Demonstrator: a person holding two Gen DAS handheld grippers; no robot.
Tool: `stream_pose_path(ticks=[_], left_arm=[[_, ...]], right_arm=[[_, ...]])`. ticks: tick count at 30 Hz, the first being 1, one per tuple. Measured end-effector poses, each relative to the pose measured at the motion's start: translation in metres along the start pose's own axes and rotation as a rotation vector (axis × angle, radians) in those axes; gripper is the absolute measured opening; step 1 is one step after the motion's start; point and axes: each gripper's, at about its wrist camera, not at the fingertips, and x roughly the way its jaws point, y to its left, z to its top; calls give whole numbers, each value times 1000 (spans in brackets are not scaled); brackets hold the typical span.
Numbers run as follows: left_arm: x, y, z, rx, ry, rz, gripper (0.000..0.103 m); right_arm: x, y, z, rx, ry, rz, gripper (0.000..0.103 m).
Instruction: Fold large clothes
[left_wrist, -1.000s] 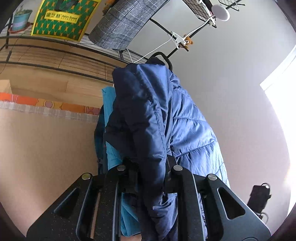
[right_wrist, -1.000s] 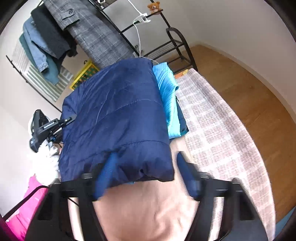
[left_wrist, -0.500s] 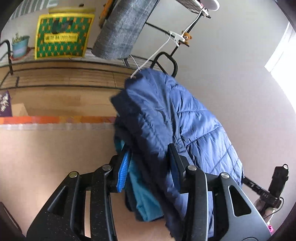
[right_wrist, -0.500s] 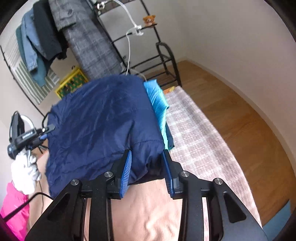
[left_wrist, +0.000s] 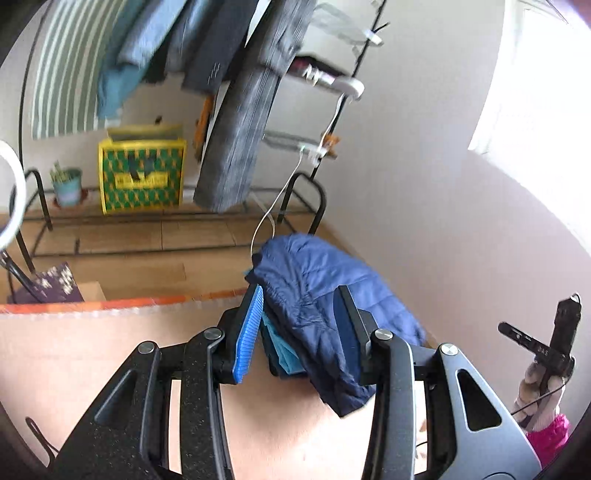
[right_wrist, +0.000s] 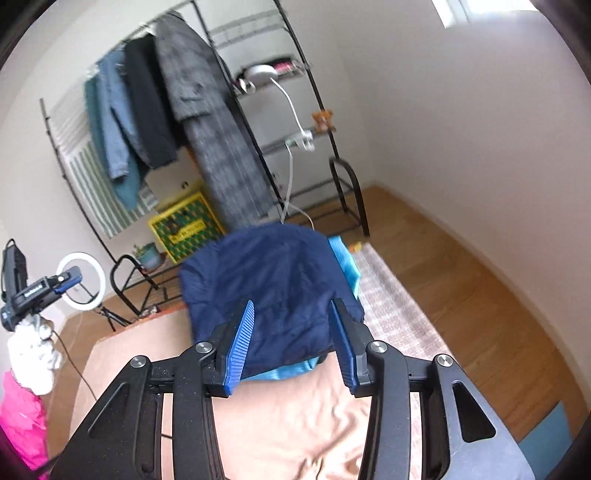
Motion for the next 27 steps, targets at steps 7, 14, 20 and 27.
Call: stream_pose_path(ticks=[7, 14, 20, 27], left_arm=[[-145, -41, -1, 134, -91, -10, 40], [-263, -63, -13, 189, -156, -58, 40], [-342, -65, -31, 180, -198, -83, 62], [-348, -57, -79, 173, -124, -51, 69]], right_arm=[[-90, 40, 4, -53, -91, -17, 41], [-167, 82, -7, -134, -171, -43, 42], [-208, 105, -12, -151, -225, -44, 54], [-208, 138, -39, -184, -218, -99, 62]])
